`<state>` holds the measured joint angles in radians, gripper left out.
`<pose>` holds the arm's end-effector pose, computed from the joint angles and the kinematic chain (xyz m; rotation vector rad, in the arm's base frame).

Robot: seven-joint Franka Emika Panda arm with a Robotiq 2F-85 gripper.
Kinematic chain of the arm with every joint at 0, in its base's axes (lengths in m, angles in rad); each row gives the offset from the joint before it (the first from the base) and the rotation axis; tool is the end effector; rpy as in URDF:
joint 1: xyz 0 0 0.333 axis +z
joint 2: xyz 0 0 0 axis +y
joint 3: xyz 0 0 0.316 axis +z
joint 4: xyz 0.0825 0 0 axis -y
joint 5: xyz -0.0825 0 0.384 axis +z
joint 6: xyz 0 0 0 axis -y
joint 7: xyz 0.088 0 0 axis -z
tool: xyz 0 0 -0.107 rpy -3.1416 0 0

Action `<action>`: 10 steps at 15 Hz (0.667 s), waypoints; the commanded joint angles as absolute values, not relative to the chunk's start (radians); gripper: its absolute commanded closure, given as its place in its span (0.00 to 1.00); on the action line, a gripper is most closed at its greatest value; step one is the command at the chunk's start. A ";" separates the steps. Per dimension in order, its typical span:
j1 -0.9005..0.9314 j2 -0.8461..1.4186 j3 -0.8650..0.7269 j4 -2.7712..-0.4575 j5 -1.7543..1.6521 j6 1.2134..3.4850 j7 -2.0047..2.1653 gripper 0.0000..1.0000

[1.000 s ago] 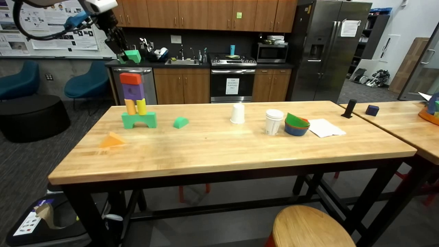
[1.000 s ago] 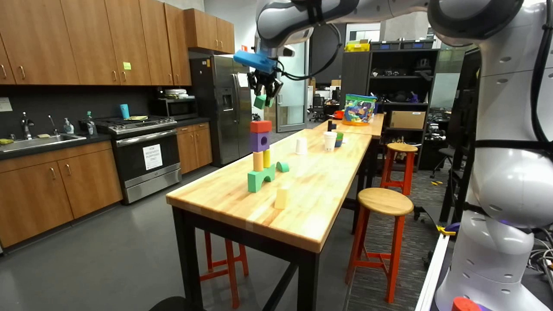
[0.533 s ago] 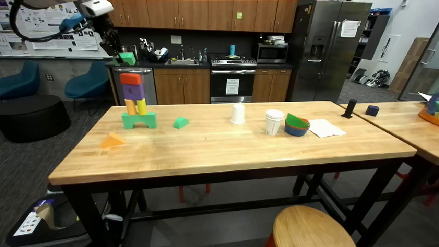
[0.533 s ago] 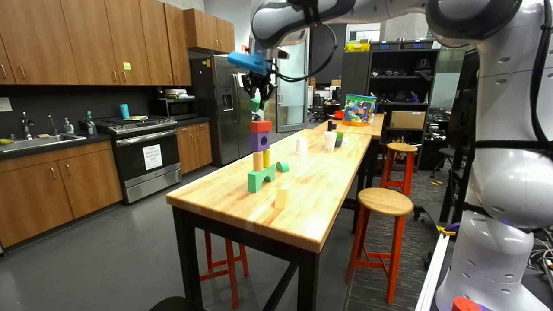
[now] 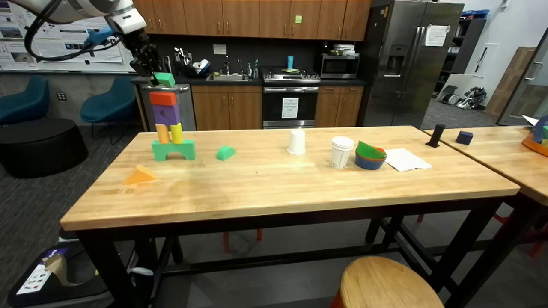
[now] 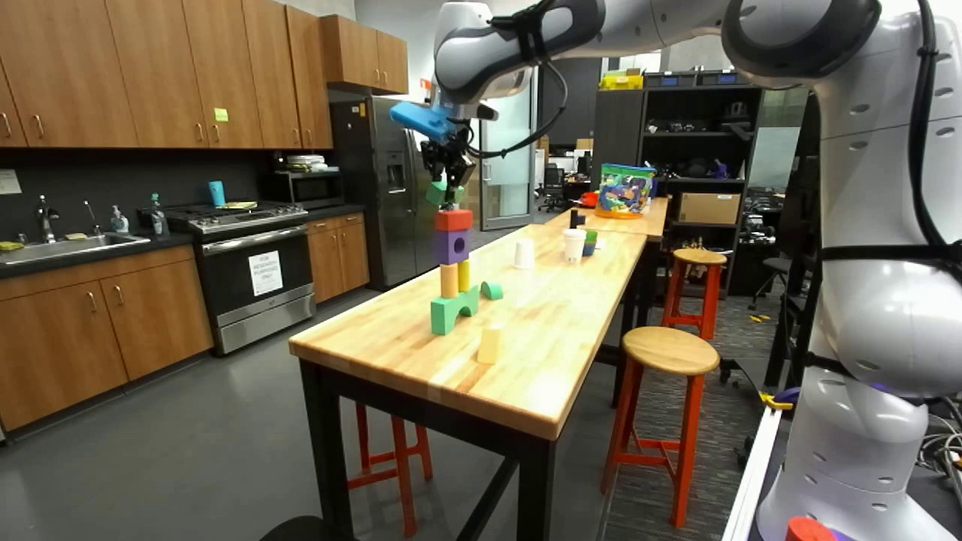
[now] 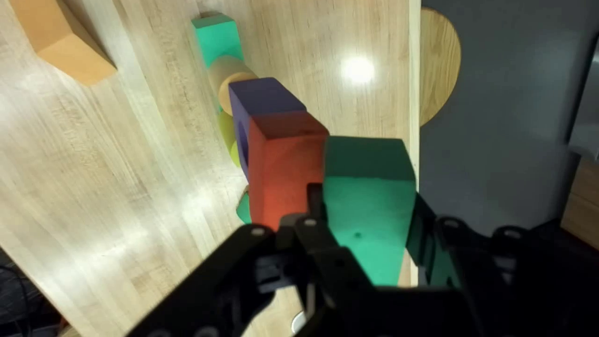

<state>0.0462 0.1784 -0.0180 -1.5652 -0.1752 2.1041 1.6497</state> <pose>0.6499 0.0110 0.5763 -2.0895 2.0648 -0.5440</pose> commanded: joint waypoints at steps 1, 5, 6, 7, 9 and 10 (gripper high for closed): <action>0.055 0.178 -0.036 -1.514 -0.205 2.057 1.693 0.84; 0.064 0.196 -0.024 -1.402 -0.230 1.944 1.625 0.84; 0.065 0.203 -0.018 -1.373 -0.220 1.913 1.593 0.84; 0.070 0.210 -0.012 -1.345 -0.218 1.874 1.567 0.84; 0.077 0.223 -0.006 -1.302 -0.216 1.807 1.526 0.84; 0.080 0.230 -0.003 -1.287 -0.212 1.779 1.510 0.84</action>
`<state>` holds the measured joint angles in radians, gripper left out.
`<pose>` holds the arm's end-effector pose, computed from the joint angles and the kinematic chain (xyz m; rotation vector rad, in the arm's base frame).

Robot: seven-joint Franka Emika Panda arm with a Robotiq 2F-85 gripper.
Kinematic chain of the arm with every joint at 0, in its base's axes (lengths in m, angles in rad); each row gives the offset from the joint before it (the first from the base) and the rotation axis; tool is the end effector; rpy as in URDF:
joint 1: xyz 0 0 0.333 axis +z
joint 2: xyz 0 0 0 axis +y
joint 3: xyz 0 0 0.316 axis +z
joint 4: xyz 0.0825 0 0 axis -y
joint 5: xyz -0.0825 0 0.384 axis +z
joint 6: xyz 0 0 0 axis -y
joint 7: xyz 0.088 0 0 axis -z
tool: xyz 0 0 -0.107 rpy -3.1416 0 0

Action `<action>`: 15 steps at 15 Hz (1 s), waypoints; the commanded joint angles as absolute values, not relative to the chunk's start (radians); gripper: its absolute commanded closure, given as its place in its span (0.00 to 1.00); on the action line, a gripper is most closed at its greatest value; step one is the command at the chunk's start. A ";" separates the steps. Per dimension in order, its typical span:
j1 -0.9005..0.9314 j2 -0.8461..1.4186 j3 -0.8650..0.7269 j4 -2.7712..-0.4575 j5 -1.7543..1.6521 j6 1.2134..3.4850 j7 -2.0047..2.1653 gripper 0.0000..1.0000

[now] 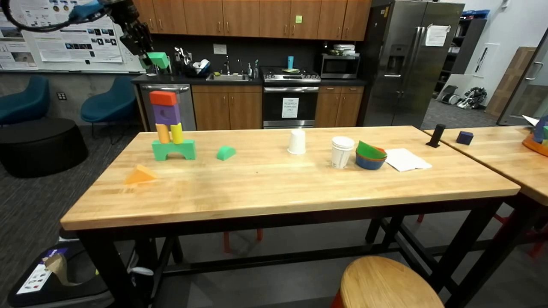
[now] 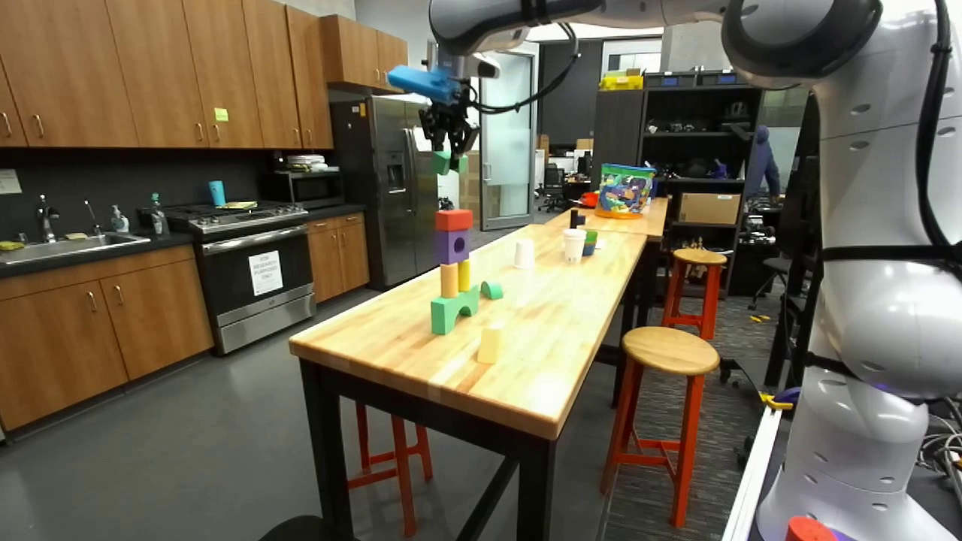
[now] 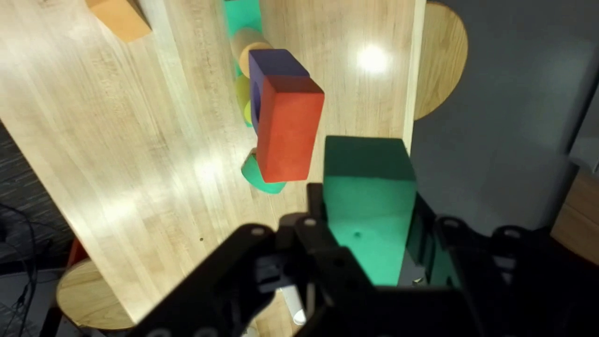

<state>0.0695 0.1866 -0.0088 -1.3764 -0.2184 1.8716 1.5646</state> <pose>0.6392 0.0229 0.6403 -2.2367 2.0242 -0.5648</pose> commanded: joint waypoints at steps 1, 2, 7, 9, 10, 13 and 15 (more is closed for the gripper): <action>0.081 0.236 -0.001 -1.275 -0.206 1.756 1.495 0.84; 0.083 0.242 0.000 -1.264 -0.204 1.738 1.484 0.84; 0.077 0.262 0.004 -1.237 -0.201 1.689 1.447 0.84; 0.075 0.267 0.002 -1.228 -0.203 1.679 1.444 0.84; 0.075 0.267 0.001 -1.225 -0.206 1.676 1.445 0.84; 0.067 0.268 -0.001 -1.228 -0.199 1.671 1.446 0.84; 0.062 0.268 -0.003 -1.232 -0.195 1.666 1.447 0.84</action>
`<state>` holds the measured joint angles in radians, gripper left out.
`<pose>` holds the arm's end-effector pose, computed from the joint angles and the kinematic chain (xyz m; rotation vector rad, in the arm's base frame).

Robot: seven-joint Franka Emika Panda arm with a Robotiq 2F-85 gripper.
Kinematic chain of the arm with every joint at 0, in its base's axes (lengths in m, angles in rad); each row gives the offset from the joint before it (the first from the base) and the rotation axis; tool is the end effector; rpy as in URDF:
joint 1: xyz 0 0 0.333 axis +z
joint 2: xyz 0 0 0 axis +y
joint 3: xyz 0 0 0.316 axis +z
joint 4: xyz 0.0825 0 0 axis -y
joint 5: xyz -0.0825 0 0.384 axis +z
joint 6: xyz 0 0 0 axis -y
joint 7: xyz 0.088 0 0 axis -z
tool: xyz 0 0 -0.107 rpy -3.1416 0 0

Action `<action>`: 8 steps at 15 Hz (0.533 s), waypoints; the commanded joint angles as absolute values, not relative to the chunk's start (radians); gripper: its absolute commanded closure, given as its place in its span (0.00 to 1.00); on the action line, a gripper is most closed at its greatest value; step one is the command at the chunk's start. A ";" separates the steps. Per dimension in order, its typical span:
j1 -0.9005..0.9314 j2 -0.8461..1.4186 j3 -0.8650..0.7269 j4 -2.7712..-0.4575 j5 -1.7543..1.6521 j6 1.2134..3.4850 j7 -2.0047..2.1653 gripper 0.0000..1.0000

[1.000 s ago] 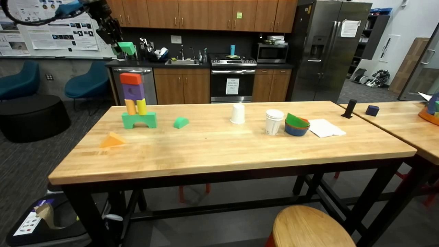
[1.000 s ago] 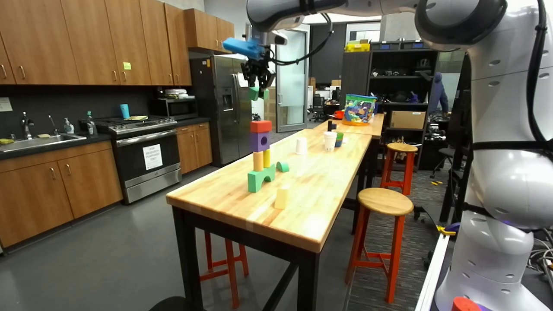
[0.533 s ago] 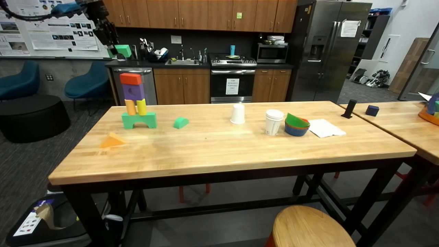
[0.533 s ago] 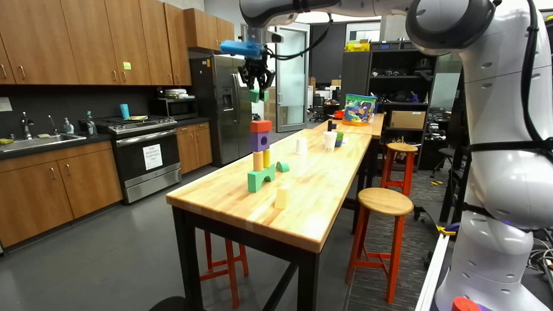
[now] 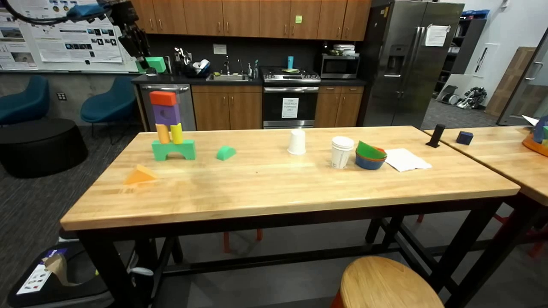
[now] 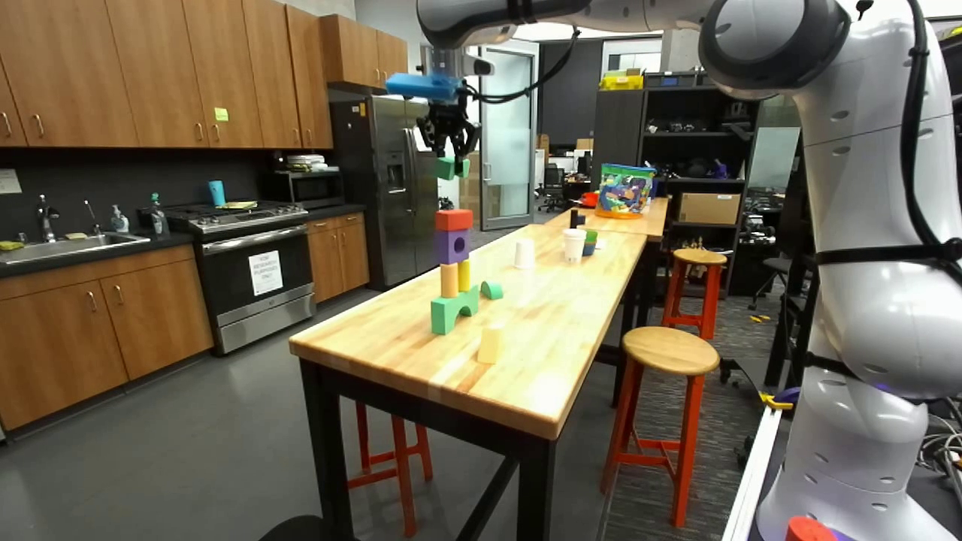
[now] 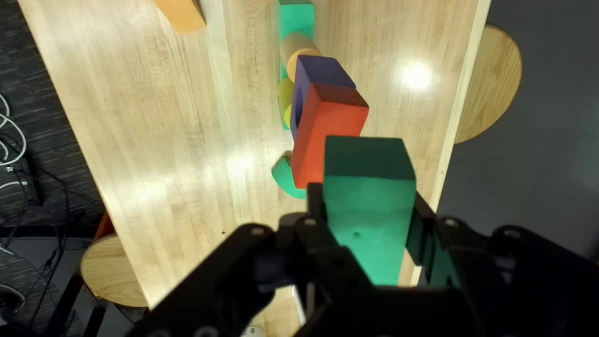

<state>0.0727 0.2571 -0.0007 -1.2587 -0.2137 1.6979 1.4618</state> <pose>0.6446 0.0264 0.6340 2.3759 -1.9649 0.4332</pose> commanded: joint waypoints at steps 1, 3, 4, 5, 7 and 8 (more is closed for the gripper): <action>0.061 0.269 -0.004 -1.231 -0.193 1.661 1.446 0.84; 0.058 0.272 -0.004 -1.227 -0.195 1.656 1.441 0.84; 0.057 0.278 -0.003 -1.217 -0.197 1.654 1.436 0.84; 0.056 0.284 -0.003 -1.205 -0.197 1.648 1.430 0.84; 0.057 0.295 -0.004 -1.178 -0.205 1.633 1.420 0.84; 0.055 0.303 -0.003 -1.168 -0.199 1.624 1.412 0.84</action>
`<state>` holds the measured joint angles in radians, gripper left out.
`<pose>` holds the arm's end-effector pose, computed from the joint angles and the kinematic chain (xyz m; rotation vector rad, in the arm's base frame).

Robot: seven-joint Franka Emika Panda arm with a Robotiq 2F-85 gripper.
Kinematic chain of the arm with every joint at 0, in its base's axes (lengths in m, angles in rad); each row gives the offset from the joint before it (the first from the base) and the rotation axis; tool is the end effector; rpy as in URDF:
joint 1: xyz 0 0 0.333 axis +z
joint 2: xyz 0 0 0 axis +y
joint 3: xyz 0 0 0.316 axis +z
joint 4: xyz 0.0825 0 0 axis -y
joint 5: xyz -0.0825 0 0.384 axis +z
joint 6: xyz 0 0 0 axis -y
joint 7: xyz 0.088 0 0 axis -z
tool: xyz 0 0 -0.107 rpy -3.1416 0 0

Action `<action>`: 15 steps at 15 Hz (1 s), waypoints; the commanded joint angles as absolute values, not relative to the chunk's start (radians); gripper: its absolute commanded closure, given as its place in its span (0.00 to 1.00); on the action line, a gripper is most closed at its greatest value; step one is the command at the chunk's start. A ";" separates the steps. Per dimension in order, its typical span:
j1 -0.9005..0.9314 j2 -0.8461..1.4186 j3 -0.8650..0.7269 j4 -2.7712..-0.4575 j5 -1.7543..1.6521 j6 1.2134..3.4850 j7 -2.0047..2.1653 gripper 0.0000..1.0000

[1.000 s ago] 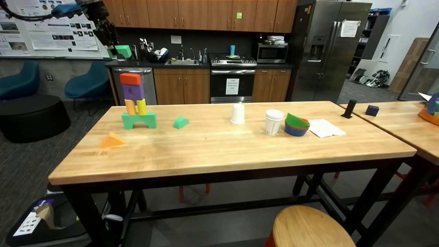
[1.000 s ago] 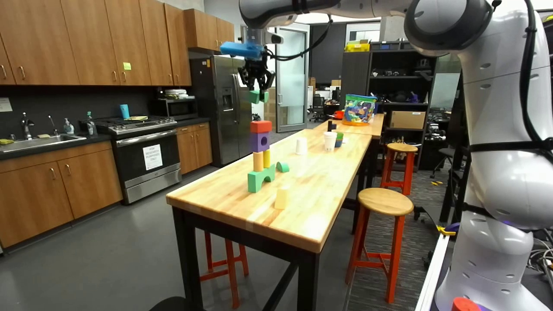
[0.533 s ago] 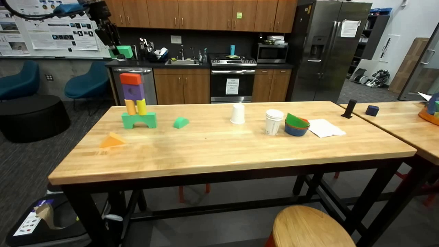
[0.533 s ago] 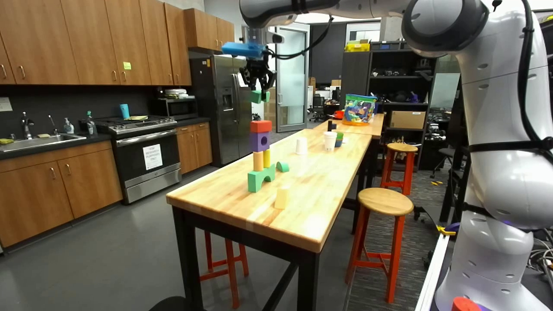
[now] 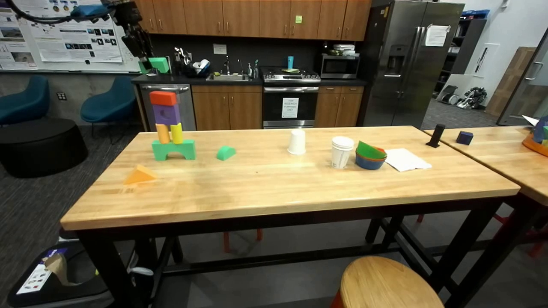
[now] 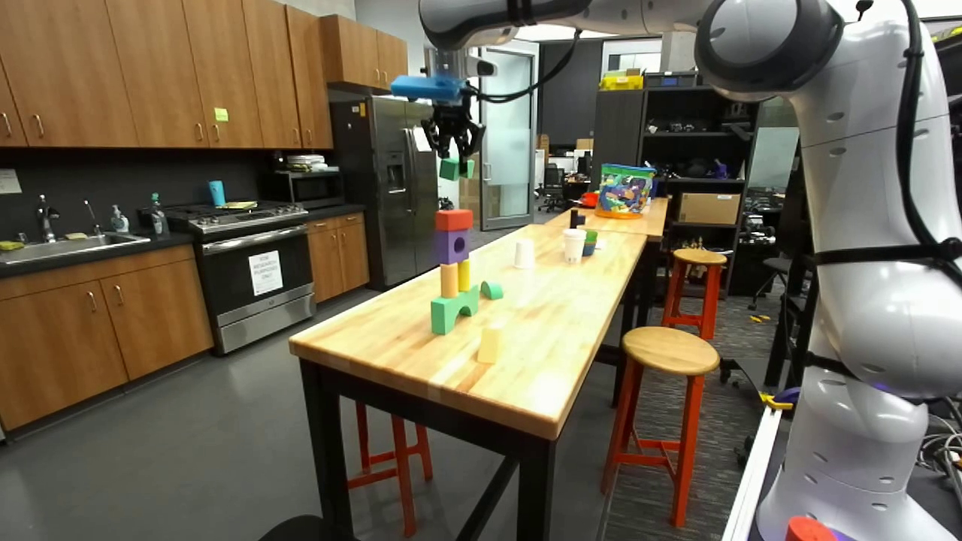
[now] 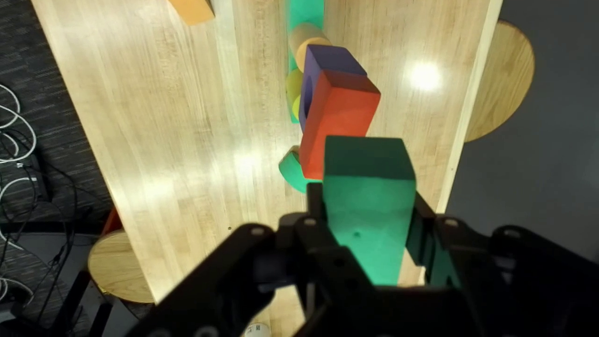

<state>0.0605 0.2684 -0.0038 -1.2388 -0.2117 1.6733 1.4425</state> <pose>0.6458 0.0165 0.6338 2.3673 -1.9566 0.4113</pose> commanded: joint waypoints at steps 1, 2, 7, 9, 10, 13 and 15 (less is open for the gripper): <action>0.056 0.310 -0.002 -1.158 -0.200 1.610 1.407 0.84; 0.056 0.314 -0.002 -1.153 -0.199 1.603 1.404 0.84; 0.061 0.322 0.002 -1.145 -0.201 1.602 1.405 0.84; 0.064 0.313 -0.001 -1.176 -0.211 1.620 1.417 0.59; 0.064 0.313 0.001 -1.175 -0.211 1.622 1.416 0.59; 0.064 0.313 0.004 -1.168 -0.211 1.622 1.415 0.59; 0.064 0.313 0.004 -1.168 -0.211 1.622 1.413 0.59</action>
